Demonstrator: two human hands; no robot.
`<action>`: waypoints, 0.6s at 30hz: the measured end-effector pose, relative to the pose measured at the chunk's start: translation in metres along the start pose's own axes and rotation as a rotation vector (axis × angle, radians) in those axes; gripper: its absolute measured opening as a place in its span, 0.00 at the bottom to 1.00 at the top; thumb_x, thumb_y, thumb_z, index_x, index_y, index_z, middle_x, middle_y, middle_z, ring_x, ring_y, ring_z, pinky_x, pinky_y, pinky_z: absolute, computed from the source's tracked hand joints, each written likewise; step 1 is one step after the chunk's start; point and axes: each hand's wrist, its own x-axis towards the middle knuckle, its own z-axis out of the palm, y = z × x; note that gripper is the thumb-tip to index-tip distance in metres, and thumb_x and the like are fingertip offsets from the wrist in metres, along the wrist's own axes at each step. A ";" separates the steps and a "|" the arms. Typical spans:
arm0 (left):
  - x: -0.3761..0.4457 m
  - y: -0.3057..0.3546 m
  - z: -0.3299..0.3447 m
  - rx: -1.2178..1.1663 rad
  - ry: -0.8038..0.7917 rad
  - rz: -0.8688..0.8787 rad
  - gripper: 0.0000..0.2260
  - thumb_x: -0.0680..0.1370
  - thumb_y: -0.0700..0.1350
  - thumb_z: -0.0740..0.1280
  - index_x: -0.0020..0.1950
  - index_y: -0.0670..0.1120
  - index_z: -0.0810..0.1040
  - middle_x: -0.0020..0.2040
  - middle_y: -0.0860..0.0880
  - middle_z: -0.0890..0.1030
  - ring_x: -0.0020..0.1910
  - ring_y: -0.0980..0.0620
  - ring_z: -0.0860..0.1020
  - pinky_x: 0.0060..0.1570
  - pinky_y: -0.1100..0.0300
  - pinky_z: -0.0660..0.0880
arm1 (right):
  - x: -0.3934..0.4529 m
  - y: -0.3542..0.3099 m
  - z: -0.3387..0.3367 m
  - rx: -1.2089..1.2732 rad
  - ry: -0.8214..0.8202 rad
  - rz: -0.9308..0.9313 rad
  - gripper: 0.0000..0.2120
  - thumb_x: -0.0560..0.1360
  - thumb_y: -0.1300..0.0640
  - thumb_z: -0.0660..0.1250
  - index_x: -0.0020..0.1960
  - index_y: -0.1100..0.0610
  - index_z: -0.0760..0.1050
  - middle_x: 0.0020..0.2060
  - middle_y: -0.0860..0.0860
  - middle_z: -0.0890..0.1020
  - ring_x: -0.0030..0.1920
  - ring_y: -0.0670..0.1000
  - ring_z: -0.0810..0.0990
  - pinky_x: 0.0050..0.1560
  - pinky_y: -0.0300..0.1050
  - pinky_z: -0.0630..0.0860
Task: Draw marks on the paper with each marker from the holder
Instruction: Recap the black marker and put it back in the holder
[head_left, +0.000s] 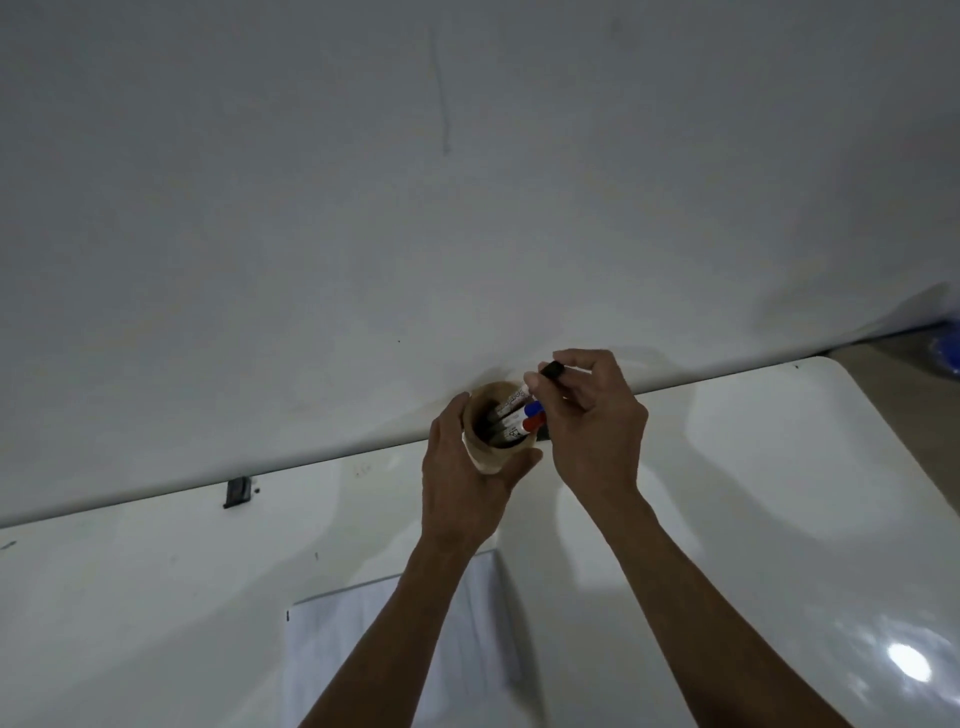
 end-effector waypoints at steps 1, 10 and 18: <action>0.001 0.001 0.000 -0.010 0.006 0.006 0.34 0.66 0.51 0.81 0.61 0.73 0.65 0.58 0.73 0.72 0.61 0.60 0.74 0.63 0.48 0.76 | 0.000 0.004 0.002 -0.015 -0.007 0.007 0.12 0.73 0.59 0.78 0.53 0.59 0.79 0.43 0.46 0.86 0.46 0.42 0.87 0.47 0.43 0.85; 0.001 -0.012 0.009 -0.096 0.038 -0.016 0.35 0.66 0.51 0.81 0.69 0.55 0.69 0.64 0.61 0.75 0.63 0.60 0.75 0.63 0.47 0.77 | 0.002 0.010 0.008 -0.042 -0.062 0.134 0.06 0.75 0.54 0.76 0.44 0.56 0.84 0.37 0.44 0.86 0.39 0.46 0.87 0.42 0.53 0.86; 0.000 -0.016 0.012 -0.126 0.039 -0.012 0.35 0.67 0.51 0.80 0.70 0.54 0.69 0.65 0.61 0.75 0.66 0.58 0.75 0.65 0.46 0.76 | 0.003 0.004 0.007 -0.082 -0.070 0.159 0.06 0.75 0.53 0.75 0.44 0.56 0.84 0.37 0.40 0.84 0.42 0.43 0.86 0.44 0.48 0.85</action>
